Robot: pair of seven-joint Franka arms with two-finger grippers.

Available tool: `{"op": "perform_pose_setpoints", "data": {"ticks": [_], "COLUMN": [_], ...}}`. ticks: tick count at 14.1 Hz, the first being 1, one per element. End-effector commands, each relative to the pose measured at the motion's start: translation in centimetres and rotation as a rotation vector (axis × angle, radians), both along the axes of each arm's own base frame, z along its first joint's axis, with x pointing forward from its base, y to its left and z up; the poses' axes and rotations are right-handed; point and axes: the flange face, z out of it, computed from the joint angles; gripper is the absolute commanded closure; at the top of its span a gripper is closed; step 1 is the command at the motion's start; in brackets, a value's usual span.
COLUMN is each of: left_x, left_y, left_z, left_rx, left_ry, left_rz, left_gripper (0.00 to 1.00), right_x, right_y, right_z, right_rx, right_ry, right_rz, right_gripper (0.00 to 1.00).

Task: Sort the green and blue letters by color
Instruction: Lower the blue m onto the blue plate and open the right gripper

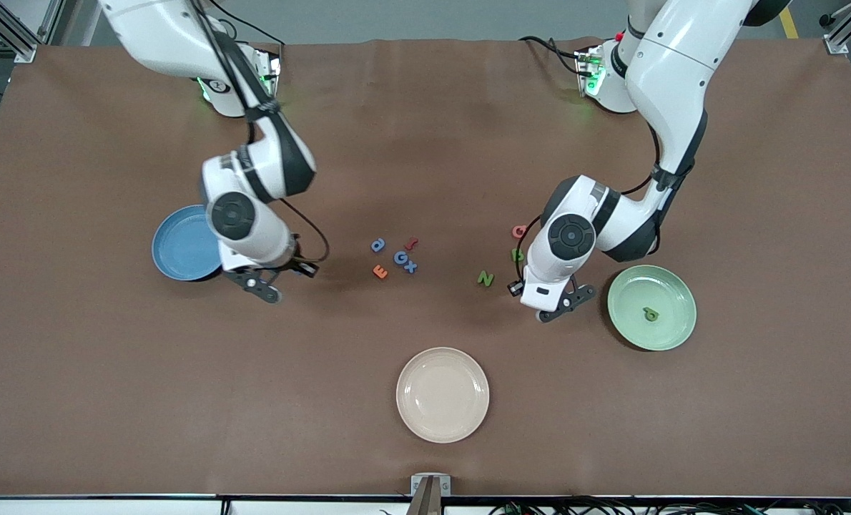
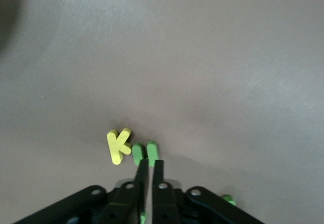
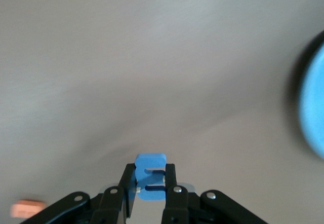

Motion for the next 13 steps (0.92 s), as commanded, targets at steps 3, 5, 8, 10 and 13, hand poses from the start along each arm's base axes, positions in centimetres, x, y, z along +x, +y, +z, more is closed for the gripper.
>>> {"op": "perform_pose_setpoints", "data": {"ticks": [3, 5, 8, 10, 13], "left_x": [-1.6, -2.7, -5.0, -6.5, -7.9], "left_y": [-0.7, -0.6, -1.9, -2.4, -2.7], "left_z": [-0.4, -0.1, -0.9, -1.4, -1.3], "left_rx": [0.008, 0.016, 0.005, 0.007, 0.002], "left_ry": [-0.009, -0.003, -0.014, -0.056, -0.057], "left_rz": [-0.006, -0.03, -0.091, -0.16, -0.18], "left_gripper": [0.79, 0.69, 0.52, 0.49, 0.49], "right_x": [-5.3, -5.9, -6.7, -6.8, -6.8], "right_y": [-12.4, -17.1, -20.2, -20.7, -21.1], "right_z": [-0.3, -1.4, -2.5, -2.6, -2.6], "right_rx": [0.022, 0.036, 0.043, 0.045, 0.05], "right_ry": [-0.012, -0.025, -0.028, -0.022, -0.014], "right_rz": [0.16, 0.205, 0.23, 0.238, 0.258], "right_gripper": [0.99, 0.99, 0.98, 0.9, 0.0]}}
